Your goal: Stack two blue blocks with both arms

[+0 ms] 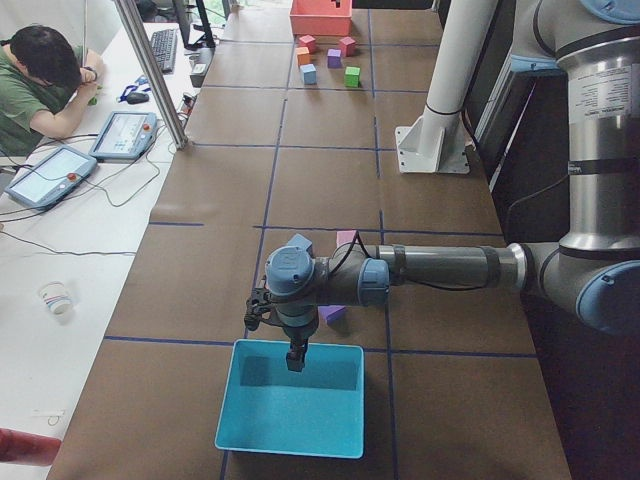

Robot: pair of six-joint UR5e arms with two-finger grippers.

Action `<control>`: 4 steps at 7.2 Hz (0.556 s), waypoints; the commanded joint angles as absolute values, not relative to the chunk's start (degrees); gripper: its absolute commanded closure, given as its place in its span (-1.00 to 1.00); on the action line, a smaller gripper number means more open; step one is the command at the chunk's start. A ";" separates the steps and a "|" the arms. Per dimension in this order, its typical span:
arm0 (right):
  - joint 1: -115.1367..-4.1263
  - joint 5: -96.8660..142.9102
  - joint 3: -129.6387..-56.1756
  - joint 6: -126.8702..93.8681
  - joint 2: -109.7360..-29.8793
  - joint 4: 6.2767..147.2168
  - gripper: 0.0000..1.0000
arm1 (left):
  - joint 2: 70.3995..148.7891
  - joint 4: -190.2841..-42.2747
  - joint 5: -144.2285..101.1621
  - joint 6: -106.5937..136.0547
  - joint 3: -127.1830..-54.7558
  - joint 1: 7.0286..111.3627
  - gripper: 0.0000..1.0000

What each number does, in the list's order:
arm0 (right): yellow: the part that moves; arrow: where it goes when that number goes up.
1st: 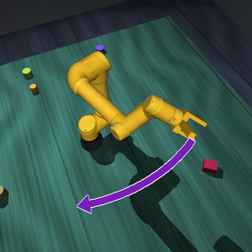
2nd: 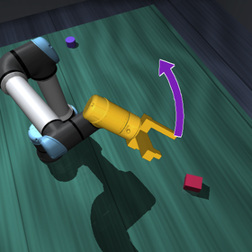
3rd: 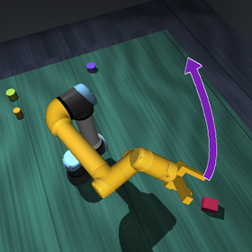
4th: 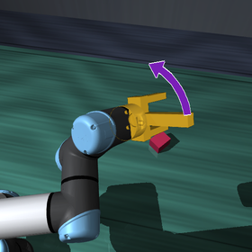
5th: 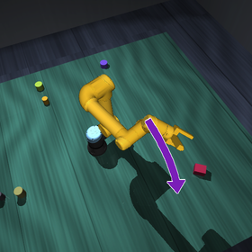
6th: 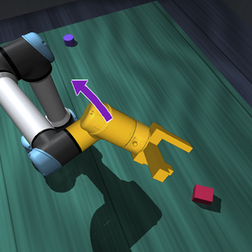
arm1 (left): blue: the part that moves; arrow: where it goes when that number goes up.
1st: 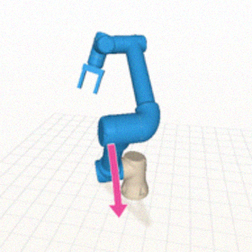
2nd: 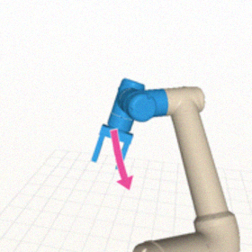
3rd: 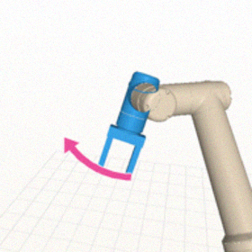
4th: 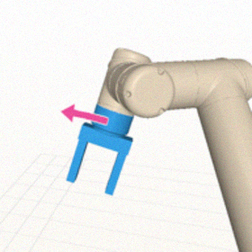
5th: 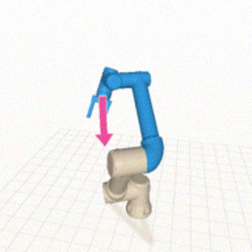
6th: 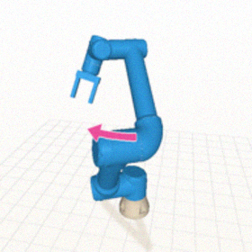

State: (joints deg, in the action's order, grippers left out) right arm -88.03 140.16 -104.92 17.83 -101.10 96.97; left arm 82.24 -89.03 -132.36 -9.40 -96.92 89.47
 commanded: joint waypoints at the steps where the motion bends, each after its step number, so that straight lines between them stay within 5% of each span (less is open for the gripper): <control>1: -84.49 140.54 -105.38 10.95 -95.13 96.94 -0.99 | 82.09 -89.03 -132.36 -9.40 -96.86 89.47 -1.00; 4: -71.50 137.74 -107.14 -9.87 -84.23 96.77 -1.00 | 82.09 -89.03 -132.36 -9.40 -96.77 89.38 -1.00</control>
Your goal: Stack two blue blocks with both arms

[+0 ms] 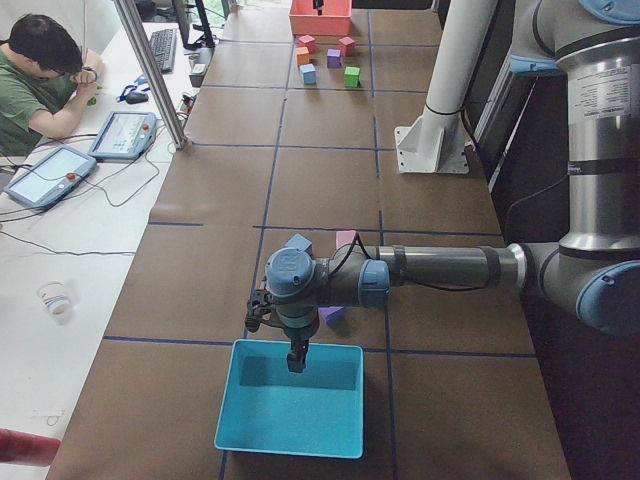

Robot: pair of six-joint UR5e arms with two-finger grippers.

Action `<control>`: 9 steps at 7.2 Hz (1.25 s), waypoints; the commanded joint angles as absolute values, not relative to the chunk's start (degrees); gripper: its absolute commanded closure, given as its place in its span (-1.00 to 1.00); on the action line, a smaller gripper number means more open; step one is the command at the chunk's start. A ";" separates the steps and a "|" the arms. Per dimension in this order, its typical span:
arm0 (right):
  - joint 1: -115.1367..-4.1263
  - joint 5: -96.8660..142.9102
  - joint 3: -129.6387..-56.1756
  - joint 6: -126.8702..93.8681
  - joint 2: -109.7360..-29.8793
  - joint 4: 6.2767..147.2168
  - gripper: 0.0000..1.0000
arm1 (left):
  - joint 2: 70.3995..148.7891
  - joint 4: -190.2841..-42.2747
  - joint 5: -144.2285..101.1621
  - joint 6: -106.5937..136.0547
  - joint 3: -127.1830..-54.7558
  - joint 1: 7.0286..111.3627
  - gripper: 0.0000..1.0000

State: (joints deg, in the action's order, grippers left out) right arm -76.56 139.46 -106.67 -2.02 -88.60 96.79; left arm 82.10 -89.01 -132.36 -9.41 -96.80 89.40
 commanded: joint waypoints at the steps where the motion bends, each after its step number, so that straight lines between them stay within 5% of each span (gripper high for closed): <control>1: -67.54 133.98 -107.05 -14.19 -81.15 96.85 -1.00 | 82.09 -89.03 -132.36 -9.40 -96.77 89.21 -1.00; 3: -59.98 127.66 -105.56 -17.49 -76.05 96.77 -1.00 | 82.09 -89.03 -132.36 -9.40 -96.77 89.03 -1.00; 9: -54.15 125.07 -93.26 -21.62 -76.73 80.86 -1.00 | 82.27 -89.03 -132.36 -9.40 -96.50 89.03 -1.00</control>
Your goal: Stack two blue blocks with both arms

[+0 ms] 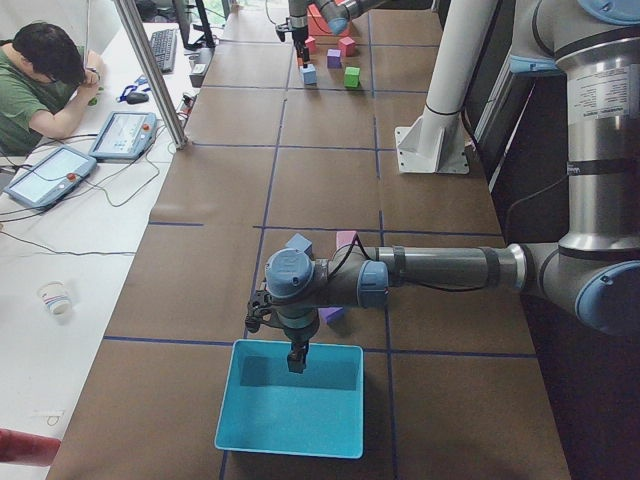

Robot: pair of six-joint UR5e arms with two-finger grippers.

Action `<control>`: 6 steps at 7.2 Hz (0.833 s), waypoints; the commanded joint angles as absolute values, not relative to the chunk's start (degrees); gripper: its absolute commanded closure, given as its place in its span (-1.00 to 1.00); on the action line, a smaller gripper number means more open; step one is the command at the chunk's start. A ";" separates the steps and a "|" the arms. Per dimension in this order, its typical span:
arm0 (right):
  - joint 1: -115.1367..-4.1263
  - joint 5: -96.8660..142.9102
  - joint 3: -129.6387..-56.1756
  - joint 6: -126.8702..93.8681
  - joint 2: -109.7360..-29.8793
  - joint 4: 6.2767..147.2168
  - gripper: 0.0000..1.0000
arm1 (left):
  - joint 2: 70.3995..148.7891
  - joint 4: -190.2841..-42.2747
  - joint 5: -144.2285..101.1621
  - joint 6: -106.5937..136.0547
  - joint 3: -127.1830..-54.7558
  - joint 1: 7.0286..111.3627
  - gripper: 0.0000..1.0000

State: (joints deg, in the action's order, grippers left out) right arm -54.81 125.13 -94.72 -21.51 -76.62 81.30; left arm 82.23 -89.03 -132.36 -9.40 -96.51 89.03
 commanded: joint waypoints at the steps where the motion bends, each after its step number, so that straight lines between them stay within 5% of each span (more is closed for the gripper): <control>1: -53.79 125.07 -91.95 -21.53 -76.64 80.86 -1.00 | 82.27 -89.03 -132.36 -9.40 -96.50 89.03 -1.00; 4: -52.04 124.29 -91.14 -21.62 -76.90 80.86 -0.98 | 82.27 -89.03 -132.36 -9.40 -96.50 89.03 -1.00; 5: -51.42 123.76 -90.88 -21.71 -76.90 80.86 -0.87 | 82.27 -89.03 -132.36 -9.40 -96.50 89.03 -1.00; 6: -51.33 123.75 -90.79 -21.71 -76.90 80.86 -0.54 | 82.27 -89.03 -132.36 -9.40 -96.50 88.95 -1.00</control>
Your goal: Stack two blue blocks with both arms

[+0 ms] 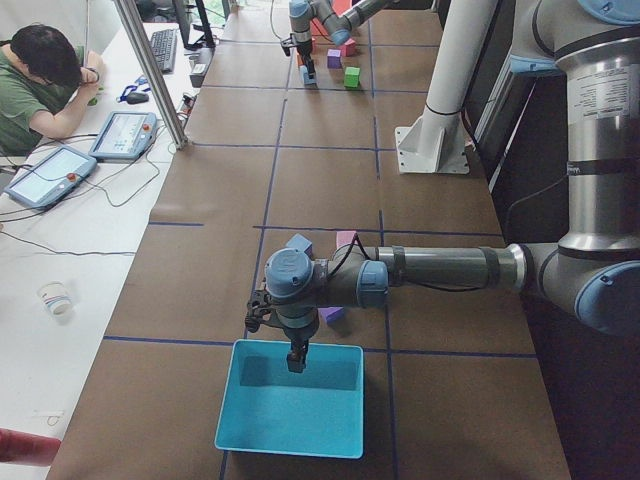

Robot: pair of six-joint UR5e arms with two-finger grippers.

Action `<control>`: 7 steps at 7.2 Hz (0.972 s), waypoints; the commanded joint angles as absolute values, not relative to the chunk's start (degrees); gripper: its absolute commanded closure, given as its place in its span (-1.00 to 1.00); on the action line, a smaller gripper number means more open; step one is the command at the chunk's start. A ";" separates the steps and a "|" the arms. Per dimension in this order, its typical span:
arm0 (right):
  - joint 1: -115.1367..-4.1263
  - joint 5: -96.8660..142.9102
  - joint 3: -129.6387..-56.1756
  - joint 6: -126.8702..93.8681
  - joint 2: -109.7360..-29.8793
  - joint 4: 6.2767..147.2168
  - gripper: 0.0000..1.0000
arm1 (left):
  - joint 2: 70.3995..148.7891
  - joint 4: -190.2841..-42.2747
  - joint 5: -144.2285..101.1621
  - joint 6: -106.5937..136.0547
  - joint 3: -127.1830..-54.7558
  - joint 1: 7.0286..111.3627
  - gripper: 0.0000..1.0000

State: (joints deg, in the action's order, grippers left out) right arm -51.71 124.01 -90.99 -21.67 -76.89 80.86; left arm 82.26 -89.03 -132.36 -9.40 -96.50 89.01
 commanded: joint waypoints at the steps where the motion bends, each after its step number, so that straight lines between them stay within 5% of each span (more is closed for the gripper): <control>1: -51.33 123.84 -90.97 -21.62 -76.90 80.86 -0.19 | 82.27 -89.03 -132.36 -9.40 -96.50 89.03 -1.00; 4: -51.07 124.45 -94.28 -22.84 -75.33 81.73 0.00 | 82.18 -89.03 -132.36 -9.40 -96.59 89.03 -1.00; 7: -44.40 124.02 -91.69 -45.45 -57.64 89.71 -0.01 | 82.18 -89.03 -132.36 -9.40 -96.68 89.03 -1.00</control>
State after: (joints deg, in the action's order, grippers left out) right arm -46.99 124.37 -93.50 -36.56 -65.56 86.30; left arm 82.18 -89.03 -132.36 -9.40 -96.66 89.03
